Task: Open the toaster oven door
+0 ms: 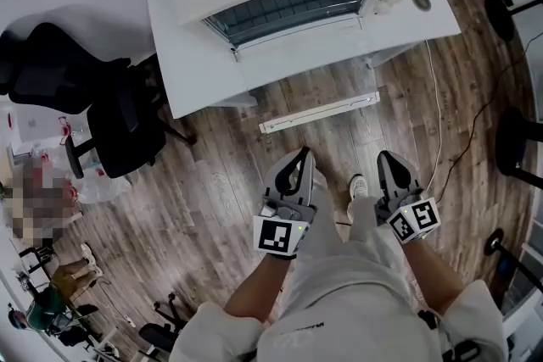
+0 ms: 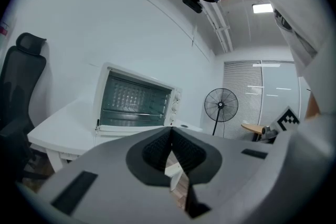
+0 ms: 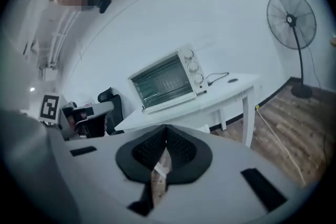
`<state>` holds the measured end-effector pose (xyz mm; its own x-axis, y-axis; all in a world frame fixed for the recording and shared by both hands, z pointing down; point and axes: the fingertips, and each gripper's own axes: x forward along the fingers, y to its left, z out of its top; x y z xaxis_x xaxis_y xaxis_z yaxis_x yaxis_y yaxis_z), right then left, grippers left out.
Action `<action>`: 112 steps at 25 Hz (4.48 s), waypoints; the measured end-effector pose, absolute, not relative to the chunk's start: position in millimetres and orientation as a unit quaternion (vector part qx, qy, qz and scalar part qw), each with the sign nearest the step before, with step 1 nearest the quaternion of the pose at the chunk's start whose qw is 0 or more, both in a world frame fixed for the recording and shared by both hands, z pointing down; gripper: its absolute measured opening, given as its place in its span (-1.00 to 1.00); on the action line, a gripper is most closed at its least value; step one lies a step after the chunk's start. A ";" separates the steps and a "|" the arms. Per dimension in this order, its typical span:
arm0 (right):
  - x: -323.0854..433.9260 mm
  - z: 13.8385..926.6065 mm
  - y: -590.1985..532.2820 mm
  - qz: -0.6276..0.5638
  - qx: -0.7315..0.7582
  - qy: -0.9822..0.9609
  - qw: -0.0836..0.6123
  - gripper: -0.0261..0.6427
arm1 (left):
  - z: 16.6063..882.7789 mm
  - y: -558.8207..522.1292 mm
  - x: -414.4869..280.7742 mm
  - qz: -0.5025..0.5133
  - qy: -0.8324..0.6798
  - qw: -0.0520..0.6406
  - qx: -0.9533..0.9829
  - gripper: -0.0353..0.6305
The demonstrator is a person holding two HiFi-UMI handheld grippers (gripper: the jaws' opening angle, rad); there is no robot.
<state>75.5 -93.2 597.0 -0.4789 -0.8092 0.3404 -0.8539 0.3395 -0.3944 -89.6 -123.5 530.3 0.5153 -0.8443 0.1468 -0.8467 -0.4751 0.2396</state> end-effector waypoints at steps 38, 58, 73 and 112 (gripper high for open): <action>180.9 434.1 64.9 0.161 0.419 -0.893 -0.033 -0.87 | 391.1 98.5 2.6 -0.021 -0.607 0.013 0.794 -0.88; 136.1 381.8 181.8 0.131 0.491 -0.859 -0.059 -0.87 | 362.8 208.9 -62.0 -0.048 -0.534 0.000 0.844 -0.88; 154.3 355.7 204.0 0.127 0.467 -0.873 -0.068 -0.87 | 321.0 223.9 -26.1 -0.096 -0.538 -0.038 0.836 -0.88; 167.0 352.0 214.4 0.136 0.447 -0.881 -0.081 -0.88 | 316.0 239.5 10.1 -0.092 -0.536 -0.044 0.838 -0.88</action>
<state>167.0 214.4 352.0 -0.5877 -0.8088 -0.0218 -0.7645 0.5639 -0.3124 10.1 239.5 316.0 0.4080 -0.8906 -0.2010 -0.9067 -0.4211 0.0253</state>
